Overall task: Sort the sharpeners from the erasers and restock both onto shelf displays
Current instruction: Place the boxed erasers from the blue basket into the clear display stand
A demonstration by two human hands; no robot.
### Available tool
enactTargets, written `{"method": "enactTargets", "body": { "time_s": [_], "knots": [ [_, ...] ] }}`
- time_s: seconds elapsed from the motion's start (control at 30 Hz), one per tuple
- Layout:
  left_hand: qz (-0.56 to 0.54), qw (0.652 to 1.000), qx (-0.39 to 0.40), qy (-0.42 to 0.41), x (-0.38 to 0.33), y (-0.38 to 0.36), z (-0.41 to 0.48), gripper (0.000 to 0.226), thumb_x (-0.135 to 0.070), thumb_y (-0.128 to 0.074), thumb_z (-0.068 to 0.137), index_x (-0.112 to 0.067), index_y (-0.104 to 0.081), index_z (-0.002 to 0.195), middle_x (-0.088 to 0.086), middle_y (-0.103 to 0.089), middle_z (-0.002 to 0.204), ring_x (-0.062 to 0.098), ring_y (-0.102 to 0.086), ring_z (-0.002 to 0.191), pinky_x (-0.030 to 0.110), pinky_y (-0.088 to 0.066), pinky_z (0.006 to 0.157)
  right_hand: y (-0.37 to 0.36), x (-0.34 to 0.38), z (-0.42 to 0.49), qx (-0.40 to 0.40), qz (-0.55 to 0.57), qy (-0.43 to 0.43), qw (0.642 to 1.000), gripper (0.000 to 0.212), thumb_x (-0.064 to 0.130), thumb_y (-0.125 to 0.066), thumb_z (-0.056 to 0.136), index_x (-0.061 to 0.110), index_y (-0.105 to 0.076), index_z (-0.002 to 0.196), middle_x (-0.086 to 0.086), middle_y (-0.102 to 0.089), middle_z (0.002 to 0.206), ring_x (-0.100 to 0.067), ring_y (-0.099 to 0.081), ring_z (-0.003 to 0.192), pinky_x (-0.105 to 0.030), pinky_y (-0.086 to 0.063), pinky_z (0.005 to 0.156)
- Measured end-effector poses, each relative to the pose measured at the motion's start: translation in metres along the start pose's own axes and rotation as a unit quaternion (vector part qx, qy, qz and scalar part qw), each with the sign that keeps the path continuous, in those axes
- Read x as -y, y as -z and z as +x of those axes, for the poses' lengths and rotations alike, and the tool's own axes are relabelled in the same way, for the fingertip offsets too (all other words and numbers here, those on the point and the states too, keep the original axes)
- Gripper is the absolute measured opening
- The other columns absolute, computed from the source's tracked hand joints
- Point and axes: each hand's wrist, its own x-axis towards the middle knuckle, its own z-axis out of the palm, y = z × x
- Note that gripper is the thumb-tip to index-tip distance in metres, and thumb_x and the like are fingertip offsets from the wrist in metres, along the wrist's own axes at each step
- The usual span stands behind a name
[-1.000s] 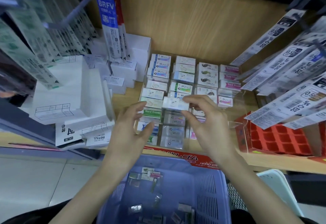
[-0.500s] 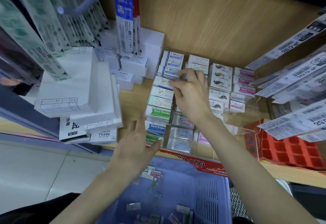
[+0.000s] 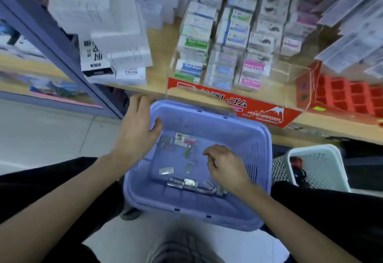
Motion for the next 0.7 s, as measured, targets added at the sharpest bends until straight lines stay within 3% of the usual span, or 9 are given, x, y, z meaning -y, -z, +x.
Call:
{"method": "enactTargets", "body": {
  "time_s": [0.07, 0.13, 0.2, 0.3, 0.47, 0.7],
  "knots": [
    [0.066, 0.996, 0.053, 0.041, 0.033, -0.020, -0.017, 0.057, -0.011, -0.068, 0.081, 0.008, -0.044, 0.129, 0.030, -0.044, 0.122, 0.047, -0.048, 0.110, 0.052, -0.042, 0.089, -0.040, -0.036, 0.009, 0.177, 0.006, -0.098, 0.979, 0.037, 0.020, -0.044, 0.098, 0.013, -0.047, 0.135, -0.011, -0.050, 0.133, -0.030, -0.052, 0.116, -0.038, -0.047, 0.089],
    [0.088, 0.989, 0.096, 0.074, 0.053, -0.036, -0.028, 0.067, -0.020, -0.068, 0.085, 0.004, -0.035, 0.138, 0.027, -0.040, 0.131, 0.047, -0.046, 0.113, 0.051, -0.040, 0.089, -0.075, -0.063, 0.020, 0.285, 0.006, -0.123, 0.950, 0.058, 0.031, -0.053, 0.096, 0.016, -0.029, 0.146, -0.013, -0.034, 0.147, -0.030, -0.039, 0.130, -0.040, -0.038, 0.103],
    [0.081, 0.987, 0.112, 0.084, 0.062, -0.052, -0.039, 0.070, -0.022, -0.065, 0.088, -0.001, -0.029, 0.143, 0.022, -0.030, 0.144, 0.046, -0.050, 0.110, 0.047, -0.043, 0.078, -0.099, -0.075, 0.022, 0.333, 0.004, -0.115, 0.936, 0.073, 0.036, -0.060, 0.091, 0.016, -0.021, 0.149, -0.014, -0.027, 0.151, -0.031, -0.031, 0.135, -0.037, -0.031, 0.108],
    [0.113, 0.990, 0.066, 0.046, 0.070, -0.066, -0.046, 0.061, -0.022, -0.061, 0.091, -0.001, -0.035, 0.141, 0.021, -0.026, 0.150, 0.046, -0.056, 0.098, 0.036, -0.036, 0.057, -0.133, -0.087, 0.010, 0.390, -0.002, -0.140, 0.910, 0.081, 0.040, -0.062, 0.089, 0.016, -0.016, 0.151, -0.013, -0.019, 0.154, -0.030, -0.023, 0.140, -0.036, -0.024, 0.112],
    [0.114, 0.992, 0.025, 0.044, 0.073, -0.071, -0.046, 0.052, -0.022, -0.058, 0.091, -0.004, -0.040, 0.136, 0.017, -0.031, 0.148, 0.041, -0.059, 0.085, 0.032, -0.032, 0.053, -0.183, -0.078, 0.000, 0.363, 0.107, -0.240, 0.894, 0.080, 0.061, -0.056, 0.084, 0.024, -0.025, 0.148, -0.011, -0.019, 0.148, -0.030, -0.021, 0.139, -0.037, -0.023, 0.112],
    [0.097, 0.993, 0.028, 0.062, 0.072, -0.069, -0.046, 0.052, -0.027, -0.056, 0.090, -0.007, -0.039, 0.135, 0.011, -0.029, 0.149, 0.037, -0.060, 0.084, 0.032, -0.034, 0.052, -0.221, -0.030, 0.035, 0.328, 0.138, -0.175, 0.918, 0.057, 0.056, -0.059, 0.085, 0.038, -0.042, 0.137, -0.006, -0.035, 0.140, -0.027, -0.020, 0.138, -0.038, -0.013, 0.114]
  ]
}}
